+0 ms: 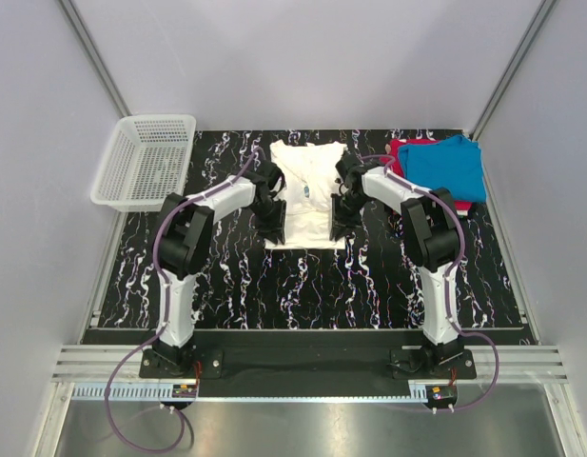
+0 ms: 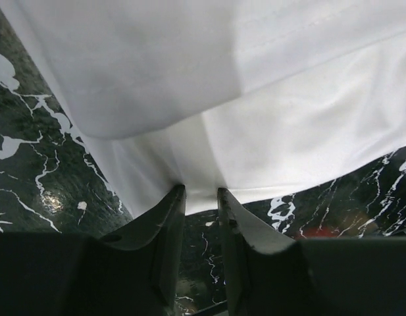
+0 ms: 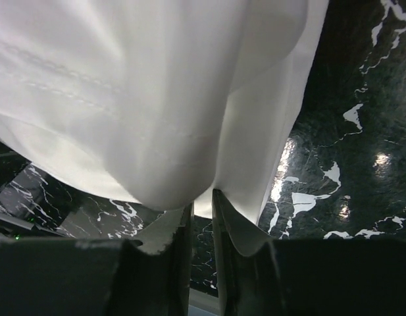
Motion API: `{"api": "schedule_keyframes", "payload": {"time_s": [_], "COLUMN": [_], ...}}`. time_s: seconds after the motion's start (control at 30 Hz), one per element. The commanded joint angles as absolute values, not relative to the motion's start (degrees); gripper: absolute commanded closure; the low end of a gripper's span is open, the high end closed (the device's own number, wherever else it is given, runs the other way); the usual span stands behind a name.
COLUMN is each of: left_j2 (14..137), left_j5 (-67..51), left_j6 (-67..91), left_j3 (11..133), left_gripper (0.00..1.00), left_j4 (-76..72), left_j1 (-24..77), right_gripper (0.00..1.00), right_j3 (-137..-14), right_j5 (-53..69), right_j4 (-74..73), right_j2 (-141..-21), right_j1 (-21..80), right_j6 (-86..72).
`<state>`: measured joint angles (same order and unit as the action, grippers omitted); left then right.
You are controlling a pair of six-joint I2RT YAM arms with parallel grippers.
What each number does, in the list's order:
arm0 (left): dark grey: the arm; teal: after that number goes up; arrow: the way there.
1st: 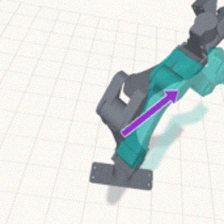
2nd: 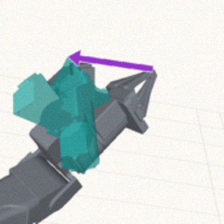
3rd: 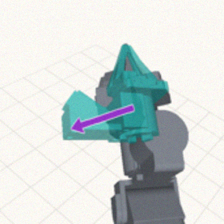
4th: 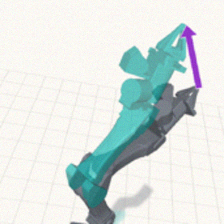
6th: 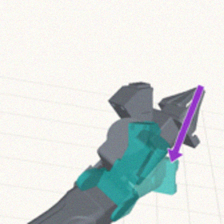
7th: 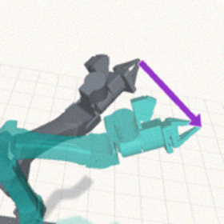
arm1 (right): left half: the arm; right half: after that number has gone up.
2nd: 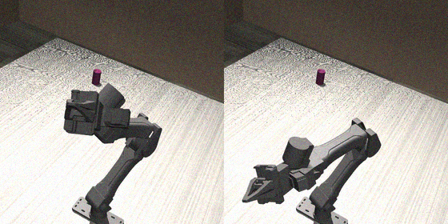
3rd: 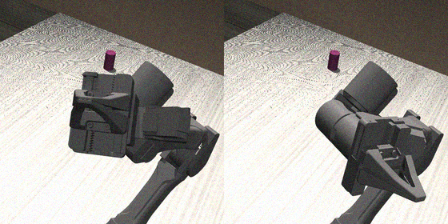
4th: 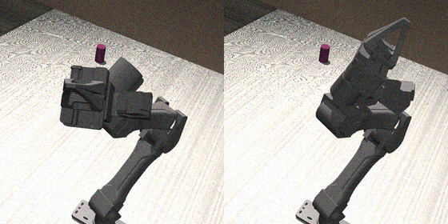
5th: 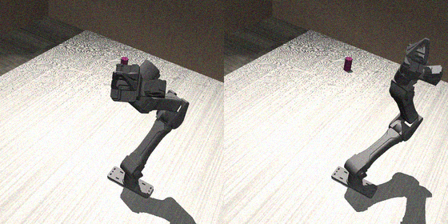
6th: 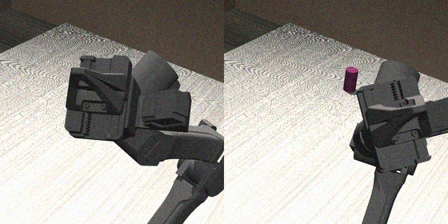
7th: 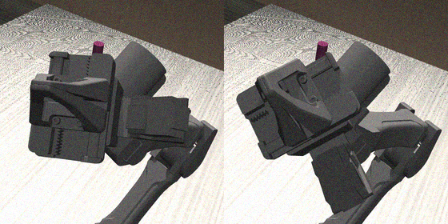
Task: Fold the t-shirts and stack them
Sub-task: Fold the tshirt
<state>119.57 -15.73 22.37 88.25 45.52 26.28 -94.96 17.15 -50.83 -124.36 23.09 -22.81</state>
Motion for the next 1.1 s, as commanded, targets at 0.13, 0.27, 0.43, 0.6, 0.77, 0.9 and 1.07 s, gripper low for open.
{"api": "schedule_keyframes", "payload": {"time_s": [0.13, 0.27, 0.43, 0.6, 0.77, 0.9, 1.07], "left_j2": [122.34, 122.17, 121.03, 117.96, 114.09, 109.87, 105.48], "left_j5": [-8.27, -7.21, -7.12, -6.42, -6.77, -6.33, -6.86], "left_j6": [20.92, 22.06, 22.76, 23.47, 25.22, 27.33, 30.66], "left_j3": [89.65, 87.72, 84.29, 79.28, 73.31, 69.62, 65.48], "left_gripper": [0.86, 1.00, 1.00, 1.00, 1.00, 1.00, 1.00], "left_j4": [44.65, 44.74, 44.82, 44.82, 44.82, 44.82, 44.82], "left_j1": [28.48, 29.00, 29.88, 31.55, 33.48, 35.94, 39.54], "right_gripper": [1.00, 1.00, 1.00, 1.00, 1.00, 1.00, 1.00], "right_j3": [-92.73, -91.32, -89.65, -85.62, -80.70, -77.79, -73.05], "right_j5": [12.04, 10.55, 10.11, 10.02, 10.55, 10.90, 11.16], "right_j4": [-50.45, -50.45, -50.80, -50.71, -49.92, -49.66, -49.04], "right_j2": [-124.72, -124.02, -122.96, -120.41, -116.64, -114.09, -109.17], "right_j1": [22.94, 23.11, 23.99, 25.75, 27.24, 28.39, 30.93], "right_j6": [-20.74, -20.57, -20.74, -21.44, -22.67, -23.73, -25.83]}}
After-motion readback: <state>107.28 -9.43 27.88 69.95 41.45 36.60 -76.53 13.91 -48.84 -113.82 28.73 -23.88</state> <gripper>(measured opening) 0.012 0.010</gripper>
